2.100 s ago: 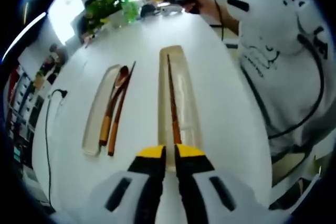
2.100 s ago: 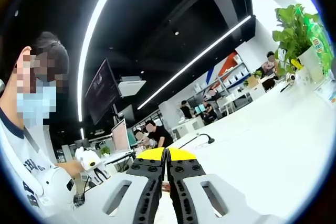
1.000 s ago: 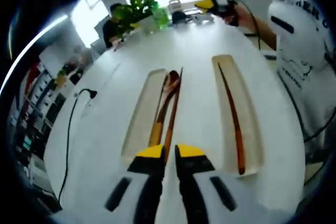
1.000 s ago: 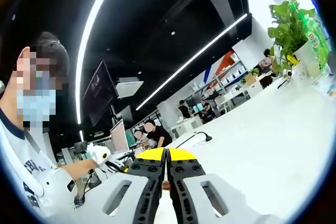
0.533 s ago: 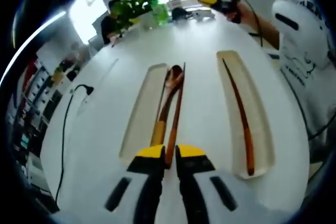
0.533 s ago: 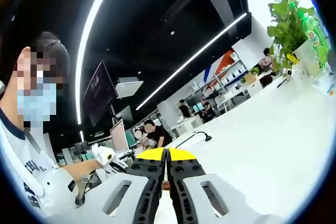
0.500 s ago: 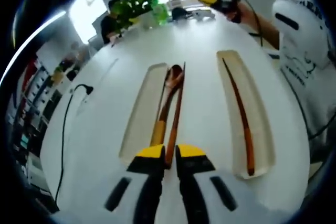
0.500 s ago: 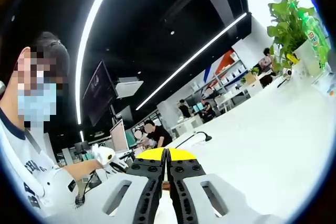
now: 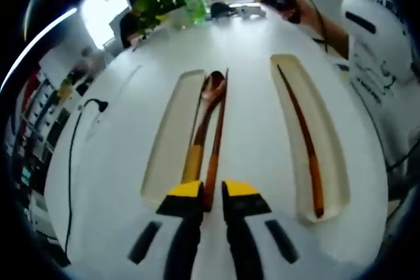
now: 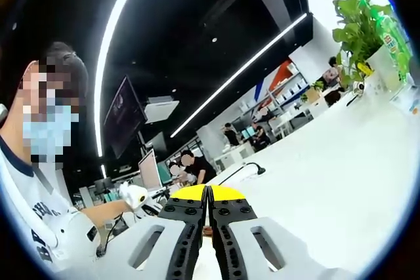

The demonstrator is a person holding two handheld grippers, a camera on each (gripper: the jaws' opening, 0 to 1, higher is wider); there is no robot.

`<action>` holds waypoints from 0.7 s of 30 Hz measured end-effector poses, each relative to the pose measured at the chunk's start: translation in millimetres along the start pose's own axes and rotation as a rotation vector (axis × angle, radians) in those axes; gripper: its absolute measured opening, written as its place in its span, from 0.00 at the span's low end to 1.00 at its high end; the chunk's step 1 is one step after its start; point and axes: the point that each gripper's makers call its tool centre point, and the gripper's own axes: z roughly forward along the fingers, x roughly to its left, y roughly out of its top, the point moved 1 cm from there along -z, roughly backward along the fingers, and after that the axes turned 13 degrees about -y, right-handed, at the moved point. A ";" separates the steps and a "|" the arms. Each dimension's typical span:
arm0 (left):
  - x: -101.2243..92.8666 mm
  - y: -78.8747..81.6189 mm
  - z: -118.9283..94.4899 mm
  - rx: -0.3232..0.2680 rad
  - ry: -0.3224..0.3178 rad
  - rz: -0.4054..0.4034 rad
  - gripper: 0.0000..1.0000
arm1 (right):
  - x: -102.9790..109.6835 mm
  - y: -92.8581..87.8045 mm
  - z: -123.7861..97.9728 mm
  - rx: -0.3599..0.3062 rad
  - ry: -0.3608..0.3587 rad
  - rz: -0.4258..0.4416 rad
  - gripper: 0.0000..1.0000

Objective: Arrange the utensils inside the cutlery case until each visible utensil rests in its matching compartment.

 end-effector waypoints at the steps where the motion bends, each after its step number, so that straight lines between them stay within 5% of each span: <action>1: 0.3 -0.2 0.6 0.000 -0.001 0.000 0.11 | -0.2 0.0 -0.1 0.000 0.000 0.001 0.00; 21: -1.8 -2.7 6.3 0.019 -0.039 -0.055 0.09 | -2.5 -2.1 -2.1 -0.002 -0.002 0.018 0.00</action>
